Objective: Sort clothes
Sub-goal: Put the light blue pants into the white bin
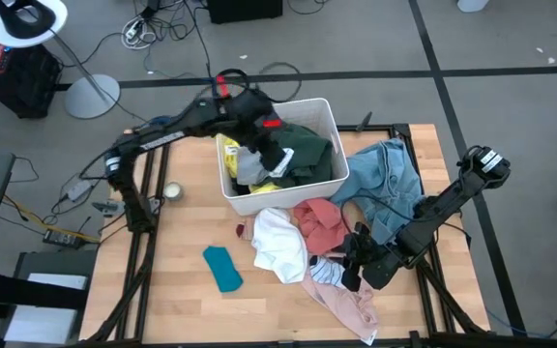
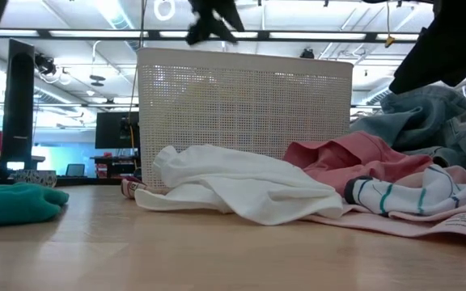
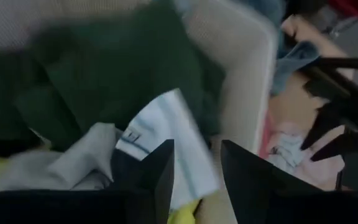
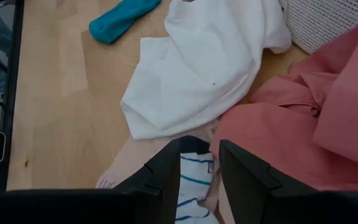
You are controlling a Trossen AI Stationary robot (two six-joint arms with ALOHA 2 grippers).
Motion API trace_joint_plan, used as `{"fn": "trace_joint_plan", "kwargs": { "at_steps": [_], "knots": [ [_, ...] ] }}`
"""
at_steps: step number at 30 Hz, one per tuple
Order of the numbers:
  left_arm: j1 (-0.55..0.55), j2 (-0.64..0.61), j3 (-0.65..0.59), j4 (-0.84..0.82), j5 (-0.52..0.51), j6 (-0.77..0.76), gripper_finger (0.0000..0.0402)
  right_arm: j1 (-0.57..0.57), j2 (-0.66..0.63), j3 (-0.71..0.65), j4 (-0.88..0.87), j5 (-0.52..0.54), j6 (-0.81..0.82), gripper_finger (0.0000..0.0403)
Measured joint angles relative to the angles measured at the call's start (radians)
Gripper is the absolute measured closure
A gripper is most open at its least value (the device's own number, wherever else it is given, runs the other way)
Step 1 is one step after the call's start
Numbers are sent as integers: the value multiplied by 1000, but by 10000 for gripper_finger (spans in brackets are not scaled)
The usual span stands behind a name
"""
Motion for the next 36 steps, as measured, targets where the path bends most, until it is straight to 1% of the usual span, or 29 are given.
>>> {"fn": "trace_joint_plan", "kwargs": {
  "at_steps": [2, 5, 7, 9, 12, 15, 17, 21, 24, 26, 29, 33, 36],
  "knots": [
    [-20, -39, 18, -17, -35, 5, 265, 0, 0, 0, -1, 0, 1, 290],
    [-62, -105, 27, -42, -41, 4, 265, 0, -11, 0, -4, -9, 2, 290],
    [-109, -149, 27, -82, -53, 4, 266, 0, -34, 0, -8, -20, 9, 290],
    [-177, -195, 18, -119, -124, -2, 266, 0, -63, 0, -27, -23, 18, 290],
    [-311, -258, -46, -120, -284, -29, 266, 0, -114, 0, -79, -23, 21, 290],
    [-451, -307, -146, -92, -366, -79, 266, -12, -168, 0, -146, -25, 22, 294],
    [-540, -339, -228, -55, -410, -128, 266, -23, -215, 2, -224, -25, 19, 298],
    [-690, -380, -419, 48, -511, -231, 266, -65, -320, 66, -554, -26, 51, 309],
    [-772, -392, -552, 107, -534, -338, 266, -122, -393, 148, -805, -25, 112, 315],
    [-814, -392, -629, 145, -559, -424, 266, -167, -431, 204, -915, -23, 130, 317],
    [-876, -392, -743, 209, -600, -517, 266, -235, -472, 265, -1008, -23, 99, 319],
    [-935, -392, -890, 384, -612, -574, 266, -316, -511, 309, -1025, -22, -20, 319],
    [-965, -392, -977, 494, -618, -619, 266, -374, -528, 328, -1027, -23, -42, 315]
  ]
}}
